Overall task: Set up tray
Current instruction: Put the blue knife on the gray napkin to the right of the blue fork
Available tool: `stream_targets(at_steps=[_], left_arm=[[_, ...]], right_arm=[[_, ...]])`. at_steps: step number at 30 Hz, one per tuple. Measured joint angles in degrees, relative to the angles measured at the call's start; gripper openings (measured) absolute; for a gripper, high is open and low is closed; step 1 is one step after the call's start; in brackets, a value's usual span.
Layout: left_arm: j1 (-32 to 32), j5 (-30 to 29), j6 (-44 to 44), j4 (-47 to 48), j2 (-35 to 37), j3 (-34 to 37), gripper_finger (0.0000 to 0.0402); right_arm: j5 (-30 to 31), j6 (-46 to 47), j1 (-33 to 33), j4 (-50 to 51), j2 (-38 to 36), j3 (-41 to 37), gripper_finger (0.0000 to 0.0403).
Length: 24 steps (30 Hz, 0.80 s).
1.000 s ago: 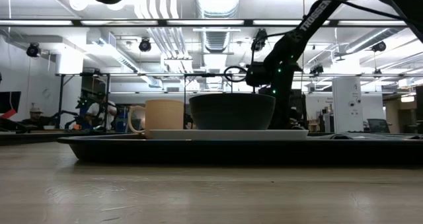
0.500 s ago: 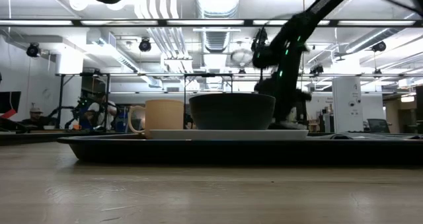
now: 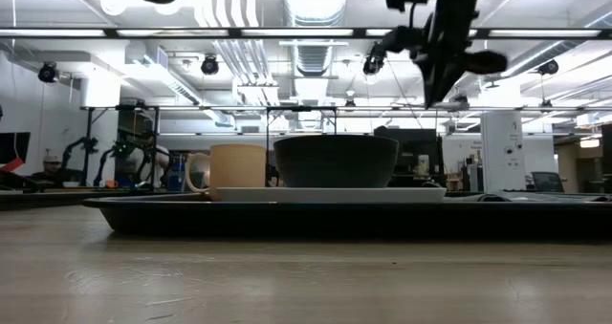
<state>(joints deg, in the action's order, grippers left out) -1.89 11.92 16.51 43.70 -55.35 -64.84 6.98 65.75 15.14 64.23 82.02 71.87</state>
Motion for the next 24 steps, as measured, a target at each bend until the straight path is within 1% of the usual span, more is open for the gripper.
stream_targets(at_steps=[3,7,10,13,18,22,24], left_arm=[[0.02,0.00,-1.81,0.00,0.00,0.00,0.0159],[0.02,0.13,-4.20,0.05,0.02,0.00,0.0159],[0.02,0.54,-5.51,0.36,0.02,0.00,0.0159],[0.02,1.22,-6.44,0.45,0.02,0.00,0.0159],[0.02,1.64,-7.57,1.02,0.02,0.00,0.0159],[0.03,1.64,-7.62,2.25,0.02,0.00,0.0159],[0.03,1.66,-7.62,2.76,0.10,0.00,0.0159]], right_arm=[[-1.90,11.57,-6.42,0.08,0.51,-0.36,0.0010],[-3.38,21.39,-12.06,0.11,3.09,-2.15,0.0010],[-4.84,23.27,-14.15,-0.03,5.50,-3.57,0.0009],[-8.28,24.09,-15.22,-1.56,8.20,-5.41,0.0009],[-11.30,24.58,-16.20,-9.54,11.36,-9.99,0.0009],[-14.36,24.57,-16.31,-13.27,12.92,-13.89,0.0009],[-14.95,24.44,-16.31,-14.79,12.98,-15.33,0.0009]])
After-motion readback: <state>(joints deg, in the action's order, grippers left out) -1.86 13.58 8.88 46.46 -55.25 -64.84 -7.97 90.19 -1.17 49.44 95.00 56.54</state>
